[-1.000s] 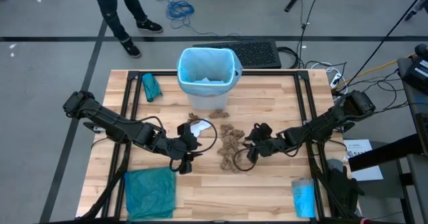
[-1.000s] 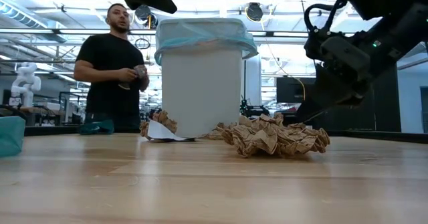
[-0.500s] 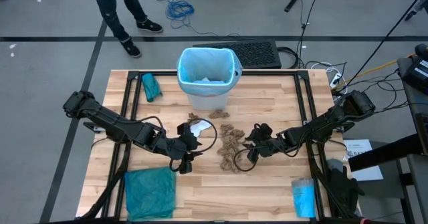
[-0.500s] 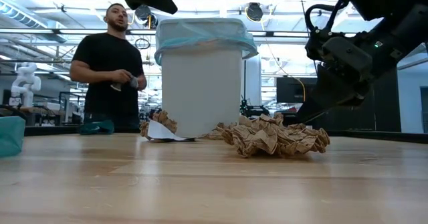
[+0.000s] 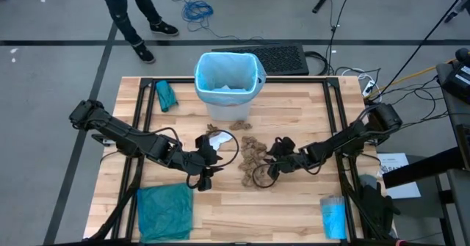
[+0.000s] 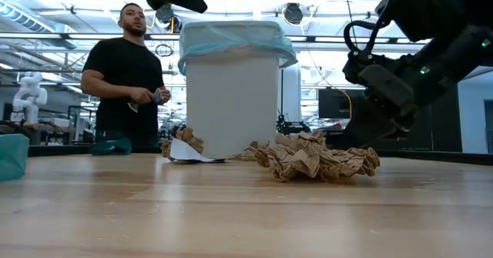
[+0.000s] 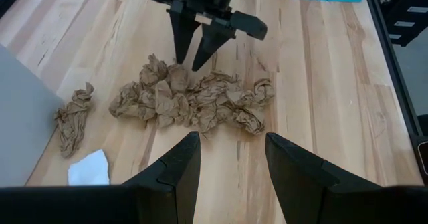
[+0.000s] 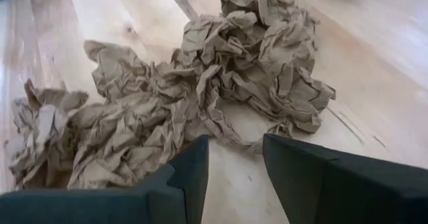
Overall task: Place trash/remove bag and relplace
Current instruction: Put the brown paper into the blue trash bag inside the white trash bin
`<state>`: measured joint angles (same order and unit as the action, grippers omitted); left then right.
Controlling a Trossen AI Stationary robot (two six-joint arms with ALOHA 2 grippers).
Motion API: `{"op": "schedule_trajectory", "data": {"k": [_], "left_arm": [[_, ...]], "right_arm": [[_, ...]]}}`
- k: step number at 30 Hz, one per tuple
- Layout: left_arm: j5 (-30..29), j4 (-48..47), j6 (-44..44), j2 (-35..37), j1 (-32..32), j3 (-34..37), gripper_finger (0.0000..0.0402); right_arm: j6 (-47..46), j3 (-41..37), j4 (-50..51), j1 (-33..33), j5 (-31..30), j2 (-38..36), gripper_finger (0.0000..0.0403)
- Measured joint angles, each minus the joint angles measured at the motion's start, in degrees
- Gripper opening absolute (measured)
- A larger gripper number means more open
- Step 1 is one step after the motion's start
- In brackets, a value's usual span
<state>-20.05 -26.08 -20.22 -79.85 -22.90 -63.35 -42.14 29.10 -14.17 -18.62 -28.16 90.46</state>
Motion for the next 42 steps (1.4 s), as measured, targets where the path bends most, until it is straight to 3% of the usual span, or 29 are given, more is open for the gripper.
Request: {"op": "schedule_trajectory", "data": {"k": [20,23,29,35,42], "left_arm": [[0.0,0.1,1.2,0.0,0.0,0.0,0.0164],[0.0,0.1,1.4,0.0,0.0,0.0,0.0164],[0.0,0.3,1.4,0.0,0.0,0.0,0.0164],[0.0,0.3,1.4,0.0,0.0,0.0,0.0164],[0.0,0.2,1.4,0.0,0.0,0.0,0.0164]], "right_arm": [[4.5,0.0,-1.0,0.2,-0.3,0.5,0.0131],[4.5,0.0,-0.2,0.2,-0.3,0.5,0.0106],[4.5,0.0,-0.1,0.2,-0.3,0.5,0.0009],[4.2,0.0,-0.1,0.2,-0.4,0.5,0.0001],[3.9,0.0,-1.7,1.0,-0.8,0.5,0.0019]]}}
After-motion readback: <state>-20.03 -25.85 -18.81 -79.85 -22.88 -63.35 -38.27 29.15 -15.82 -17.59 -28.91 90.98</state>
